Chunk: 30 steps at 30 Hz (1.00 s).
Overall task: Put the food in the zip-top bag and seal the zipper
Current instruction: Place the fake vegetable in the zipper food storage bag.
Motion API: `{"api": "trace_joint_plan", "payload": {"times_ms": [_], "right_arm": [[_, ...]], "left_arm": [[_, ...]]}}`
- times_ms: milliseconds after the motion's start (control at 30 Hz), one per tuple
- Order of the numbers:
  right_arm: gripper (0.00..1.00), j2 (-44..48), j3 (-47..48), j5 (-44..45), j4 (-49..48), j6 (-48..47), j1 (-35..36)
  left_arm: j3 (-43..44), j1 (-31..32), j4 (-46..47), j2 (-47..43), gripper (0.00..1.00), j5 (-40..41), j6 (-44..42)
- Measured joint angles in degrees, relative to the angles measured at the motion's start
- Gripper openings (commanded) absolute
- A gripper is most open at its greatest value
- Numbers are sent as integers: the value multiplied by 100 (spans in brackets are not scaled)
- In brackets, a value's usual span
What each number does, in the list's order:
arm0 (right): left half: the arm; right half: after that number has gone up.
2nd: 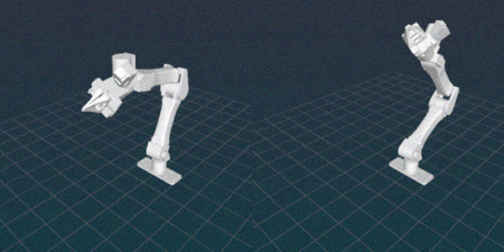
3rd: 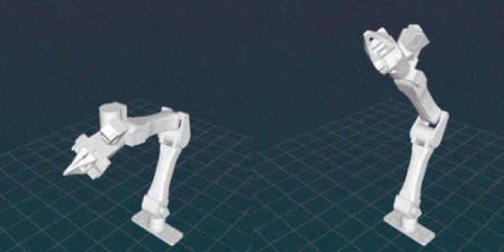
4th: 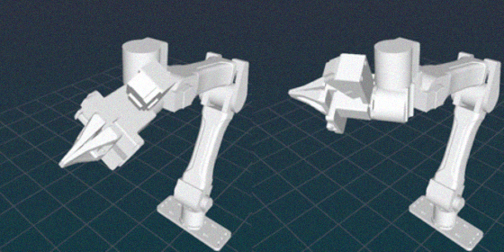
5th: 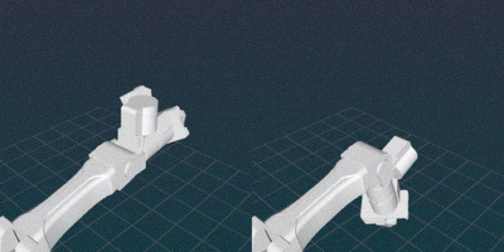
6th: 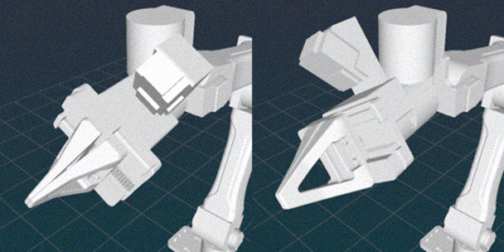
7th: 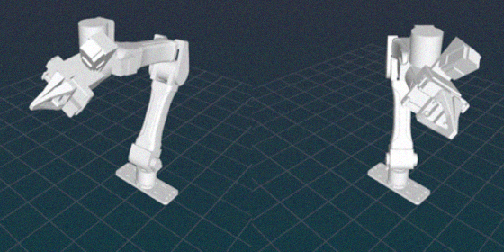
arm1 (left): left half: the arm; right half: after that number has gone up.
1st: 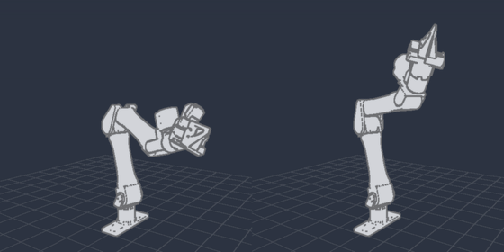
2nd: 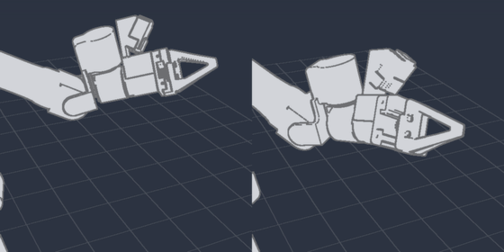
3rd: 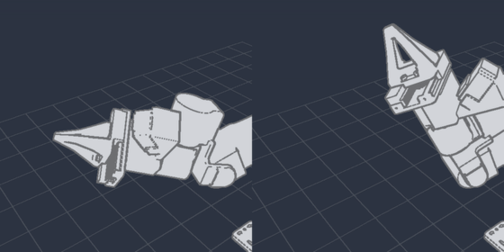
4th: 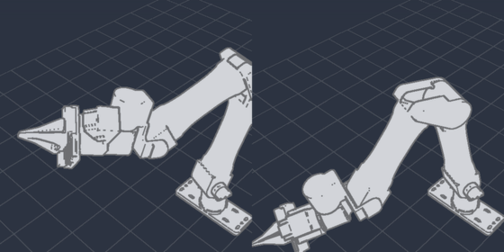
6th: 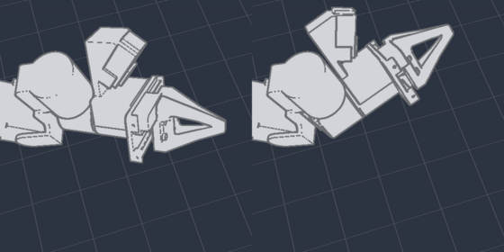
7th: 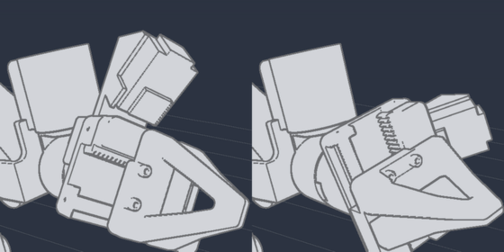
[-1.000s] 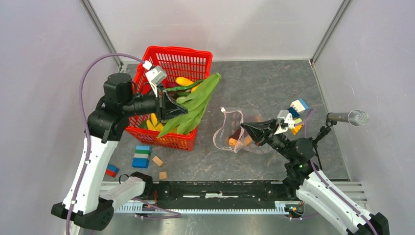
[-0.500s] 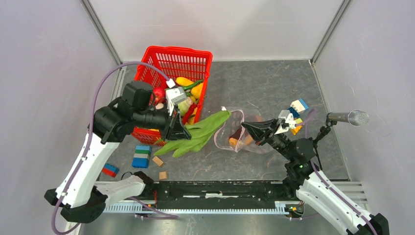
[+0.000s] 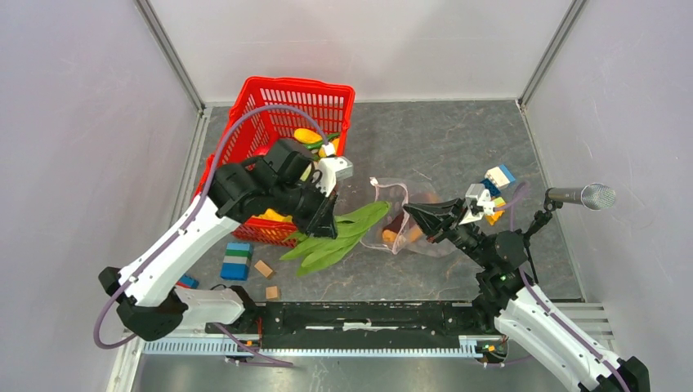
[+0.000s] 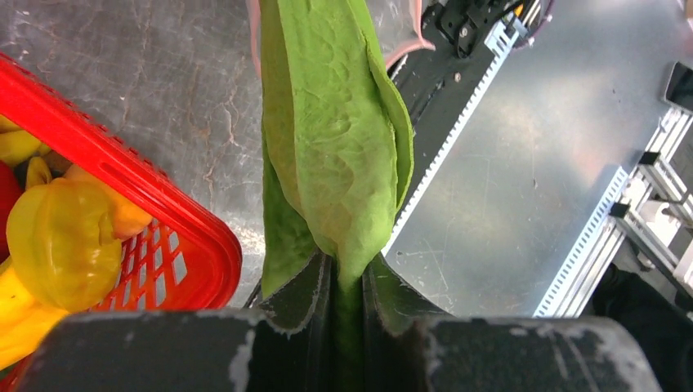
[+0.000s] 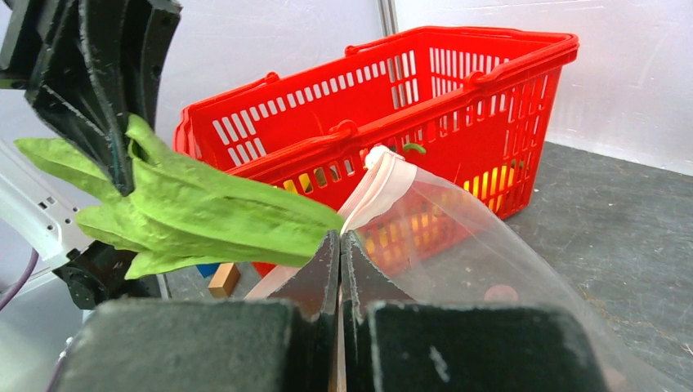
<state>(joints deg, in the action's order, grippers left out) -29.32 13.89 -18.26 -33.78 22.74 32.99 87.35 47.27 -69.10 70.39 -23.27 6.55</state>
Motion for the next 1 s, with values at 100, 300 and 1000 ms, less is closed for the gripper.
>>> {"api": "trace_joint_plan", "payload": {"times_ms": [100,300,1000], "right_arm": [[0,-15,0,-114,0,0,0],[0,-114,0,-446,-7,0,2],[0,-175,-11,-831,-254,-450,527]], "left_arm": [[37,46,188,116,2,68,146],[284,315,479,780,2,68,275],[398,560,1801,2092,42,343,1360]]}}
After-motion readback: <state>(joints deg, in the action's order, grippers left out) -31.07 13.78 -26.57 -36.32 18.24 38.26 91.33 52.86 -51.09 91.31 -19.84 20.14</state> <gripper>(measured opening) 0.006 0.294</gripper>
